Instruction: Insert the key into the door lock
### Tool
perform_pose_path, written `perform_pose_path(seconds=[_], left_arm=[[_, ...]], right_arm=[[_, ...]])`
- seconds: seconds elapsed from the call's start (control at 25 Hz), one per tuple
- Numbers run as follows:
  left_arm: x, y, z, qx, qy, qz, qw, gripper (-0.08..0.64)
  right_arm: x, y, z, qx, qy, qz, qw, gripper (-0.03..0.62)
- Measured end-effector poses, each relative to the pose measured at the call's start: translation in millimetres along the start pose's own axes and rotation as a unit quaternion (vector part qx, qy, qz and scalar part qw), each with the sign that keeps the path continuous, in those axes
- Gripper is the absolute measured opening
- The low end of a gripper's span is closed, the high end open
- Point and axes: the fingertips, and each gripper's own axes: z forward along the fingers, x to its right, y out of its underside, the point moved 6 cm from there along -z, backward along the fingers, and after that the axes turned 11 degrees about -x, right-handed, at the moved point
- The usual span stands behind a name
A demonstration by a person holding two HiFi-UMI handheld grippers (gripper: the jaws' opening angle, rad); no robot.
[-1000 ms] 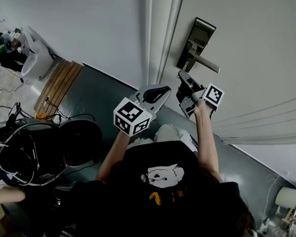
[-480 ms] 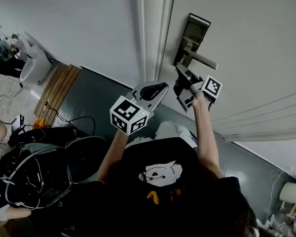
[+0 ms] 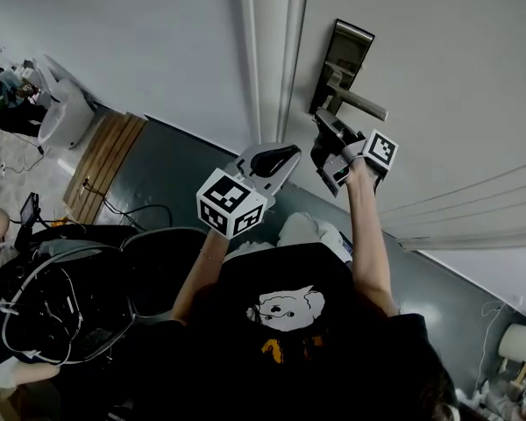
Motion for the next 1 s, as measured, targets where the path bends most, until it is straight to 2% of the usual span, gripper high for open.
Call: perform_pose_path(seconds=[0.2, 0.4, 0.8, 1.0], left_arm=[[6.7, 1.2, -4.2, 0.002, 0.002, 0.001, 1.0, 0.026], [5.4, -0.3, -0.4, 0.0, 0.003, 0.001, 1.0, 0.026], [8.1, -4.4, -1.6, -0.001, -0.005, 0.001, 1.0, 0.026], [12.9, -3.7, -4.0, 0.001, -0.008, -0.001, 1.0, 0.026]], right_arm=[[-1.7, 7.0, 0.1, -0.028, -0.011, 0.012, 0.999, 0.021], [1.1, 3.1, -3.7, -0.019, -0.016, 0.017, 1.0, 0.021], [-5.6, 2.9, -4.8, -0.028, 0.003, -0.008, 1.0, 0.021], [-8.3, 5.9, -6.9, -0.014, -0.022, 0.024, 0.999, 0.023]])
